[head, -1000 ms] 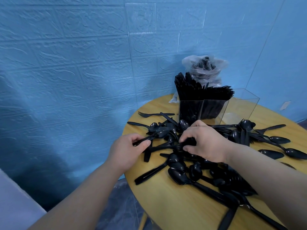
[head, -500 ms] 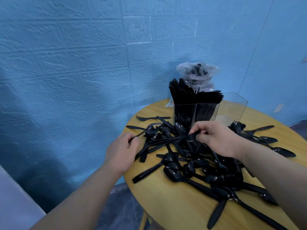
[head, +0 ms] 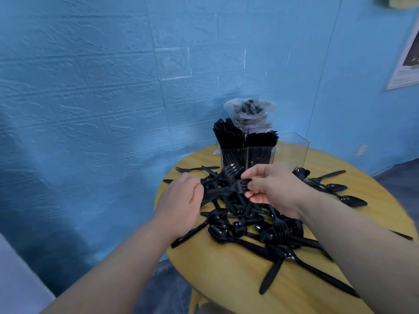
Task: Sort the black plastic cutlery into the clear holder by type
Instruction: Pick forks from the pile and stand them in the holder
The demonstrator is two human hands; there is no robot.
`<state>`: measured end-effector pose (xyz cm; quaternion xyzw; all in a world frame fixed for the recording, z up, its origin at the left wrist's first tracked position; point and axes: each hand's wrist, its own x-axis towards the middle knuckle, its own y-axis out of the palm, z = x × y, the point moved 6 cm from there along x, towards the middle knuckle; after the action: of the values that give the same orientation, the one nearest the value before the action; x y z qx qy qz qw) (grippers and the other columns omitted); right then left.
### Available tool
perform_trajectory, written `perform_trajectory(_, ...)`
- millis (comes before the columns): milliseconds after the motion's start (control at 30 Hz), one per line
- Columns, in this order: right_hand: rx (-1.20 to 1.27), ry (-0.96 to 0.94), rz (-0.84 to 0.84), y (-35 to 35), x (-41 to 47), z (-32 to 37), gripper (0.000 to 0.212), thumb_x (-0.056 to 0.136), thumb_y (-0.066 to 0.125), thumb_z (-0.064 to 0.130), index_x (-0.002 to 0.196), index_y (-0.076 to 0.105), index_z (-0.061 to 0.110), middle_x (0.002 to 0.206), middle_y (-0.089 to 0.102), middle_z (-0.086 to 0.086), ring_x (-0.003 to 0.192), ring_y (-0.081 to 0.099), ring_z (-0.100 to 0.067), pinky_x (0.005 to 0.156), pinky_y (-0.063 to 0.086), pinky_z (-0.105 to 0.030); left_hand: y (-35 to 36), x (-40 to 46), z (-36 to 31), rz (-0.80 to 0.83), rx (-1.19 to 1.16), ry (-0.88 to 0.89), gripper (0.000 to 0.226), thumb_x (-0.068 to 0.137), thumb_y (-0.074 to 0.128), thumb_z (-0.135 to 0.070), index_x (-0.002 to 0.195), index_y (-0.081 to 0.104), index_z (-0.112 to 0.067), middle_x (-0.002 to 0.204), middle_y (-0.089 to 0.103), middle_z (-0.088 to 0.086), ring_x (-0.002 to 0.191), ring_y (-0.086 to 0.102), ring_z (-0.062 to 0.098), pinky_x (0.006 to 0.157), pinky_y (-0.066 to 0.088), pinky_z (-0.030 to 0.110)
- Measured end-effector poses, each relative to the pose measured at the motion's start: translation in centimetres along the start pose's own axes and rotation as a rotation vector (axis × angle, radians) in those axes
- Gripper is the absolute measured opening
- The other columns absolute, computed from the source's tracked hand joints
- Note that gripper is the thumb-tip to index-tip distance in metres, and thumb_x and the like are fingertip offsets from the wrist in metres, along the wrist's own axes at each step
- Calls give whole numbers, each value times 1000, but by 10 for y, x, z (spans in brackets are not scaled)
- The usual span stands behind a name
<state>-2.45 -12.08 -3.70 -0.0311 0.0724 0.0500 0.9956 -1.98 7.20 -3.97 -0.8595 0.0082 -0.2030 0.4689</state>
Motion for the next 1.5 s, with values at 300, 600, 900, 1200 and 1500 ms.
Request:
perform_trajectory(300, 99, 2, 40, -11, -13, 6, 25, 92, 47, -10, 90, 68, 2, 73, 69, -8, 59, 59, -12, 58, 54, -21, -14, 5, -17, -65, 203, 29, 44, 94, 33, -53, 72, 42, -17, 73, 45, -5, 68, 45, 15, 61, 39, 32)
perform_trajectory(600, 202, 1, -17, -21, -14, 7, 19, 91, 50, -8, 91, 65, 3, 77, 64, -11, 61, 58, -14, 56, 51, -20, -7, -2, -32, -62, 224, 177, 38, 95, 32, -50, 104, 62, -29, 78, 40, -14, 76, 47, 14, 63, 36, 31)
perform_trajectory(900, 369, -2, -99, -31, -15, 6, 16, 91, 50, -8, 89, 62, 3, 72, 58, -9, 59, 59, -14, 55, 53, -20, 6, 2, -48, 34, 231, 270, 34, 98, 26, -44, 65, 30, -36, 65, 42, -12, 74, 41, 14, 63, 31, 32)
perform_trajectory(1200, 450, -7, -227, -34, -12, 8, 14, 90, 52, -9, 86, 64, -2, 65, 63, -11, 55, 62, -12, 59, 58, -21, 21, 10, -54, 236, 274, 238, 32, 98, 28, -51, 82, 38, -26, 73, 47, -8, 68, 48, 15, 63, 41, 35)
perform_trajectory(1500, 70, -116, -162, -42, -16, 13, 16, 84, 65, 1, 97, 66, 11, 91, 70, -10, 81, 70, -17, 79, 56, -28, 23, 17, -56, 309, 257, 259, 33, 102, 24, -41, 71, 29, -32, 65, 47, -7, 59, 44, 12, 57, 35, 34)
